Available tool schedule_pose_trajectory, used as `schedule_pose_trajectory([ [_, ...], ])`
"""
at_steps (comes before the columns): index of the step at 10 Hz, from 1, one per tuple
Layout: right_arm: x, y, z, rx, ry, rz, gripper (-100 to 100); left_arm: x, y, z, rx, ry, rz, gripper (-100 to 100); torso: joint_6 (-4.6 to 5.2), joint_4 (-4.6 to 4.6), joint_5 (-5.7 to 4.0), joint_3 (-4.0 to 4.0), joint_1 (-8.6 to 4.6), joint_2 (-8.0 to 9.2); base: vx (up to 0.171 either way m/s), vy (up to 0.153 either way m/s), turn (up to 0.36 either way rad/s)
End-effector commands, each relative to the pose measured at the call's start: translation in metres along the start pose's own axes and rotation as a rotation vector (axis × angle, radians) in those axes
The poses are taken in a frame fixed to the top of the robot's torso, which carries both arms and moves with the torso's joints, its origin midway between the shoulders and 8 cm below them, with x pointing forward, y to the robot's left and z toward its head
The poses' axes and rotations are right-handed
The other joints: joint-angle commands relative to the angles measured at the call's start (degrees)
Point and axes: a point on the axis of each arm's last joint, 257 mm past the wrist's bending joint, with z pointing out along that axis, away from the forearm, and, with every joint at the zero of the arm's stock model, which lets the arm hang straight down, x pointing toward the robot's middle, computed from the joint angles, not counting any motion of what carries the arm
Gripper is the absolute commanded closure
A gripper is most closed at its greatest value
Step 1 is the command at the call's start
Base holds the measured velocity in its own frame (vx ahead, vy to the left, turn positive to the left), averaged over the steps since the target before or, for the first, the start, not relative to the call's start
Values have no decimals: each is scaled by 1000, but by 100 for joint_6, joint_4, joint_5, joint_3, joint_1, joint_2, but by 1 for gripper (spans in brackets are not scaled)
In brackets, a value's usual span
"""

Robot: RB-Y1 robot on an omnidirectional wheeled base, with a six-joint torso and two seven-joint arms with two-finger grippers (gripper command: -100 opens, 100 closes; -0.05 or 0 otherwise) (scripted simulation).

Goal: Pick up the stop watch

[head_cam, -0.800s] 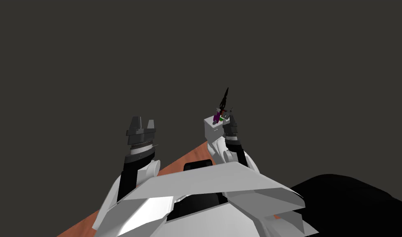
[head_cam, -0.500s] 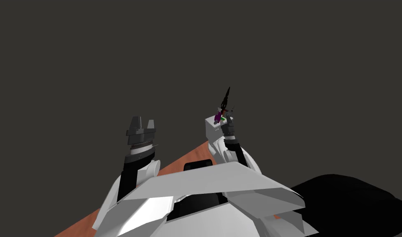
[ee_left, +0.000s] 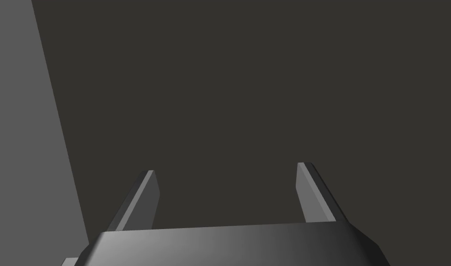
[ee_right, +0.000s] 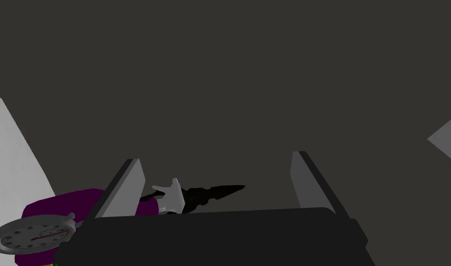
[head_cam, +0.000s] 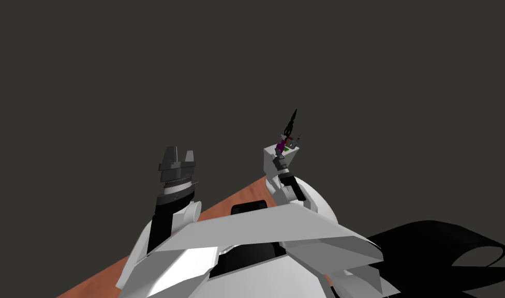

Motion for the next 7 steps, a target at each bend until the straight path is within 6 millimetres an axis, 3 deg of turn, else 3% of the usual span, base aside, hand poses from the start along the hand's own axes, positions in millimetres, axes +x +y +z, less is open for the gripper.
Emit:
schedule_pose_trajectory([
  [1, 6, -14, 3, 36, 17, -7, -100, 0, 0, 0, 0, 0, 0, 0, 0, 0, 0, 0, 0, 0, -55, 147, 28],
  [3, 15, -50, 10, 118, 68, -33, -100, 0, 0, 0, 0, 0, 0, 0, 1, 1, -3, 2, -16, 3, -48, 164, 91],
  [4, 15, -53, 10, 127, 68, -33, -100, 0, 0, 0, 0, 0, 0, 0, 1, 1, -1, 2, -5, 3, -29, 122, 24],
  [5, 18, -73, 13, 175, 93, -51, -100, 0, 0, 0, 0, 0, 0, 0, 3, 0, -3, 0, -22, -1, -34, 111, 83],
  [6, 18, -73, 13, 176, 93, -51, -100, 0, 0, 0, 0, 0, 0, 0, 1, 0, -5, 0, -28, -1, -23, 106, 42],
  [7, 21, -93, 16, 224, 118, -71, -100, 0, 0, 0, 0, 0, 0, 0, 3, 0, -6, -2, -32, -4, -42, 134, 77],
])
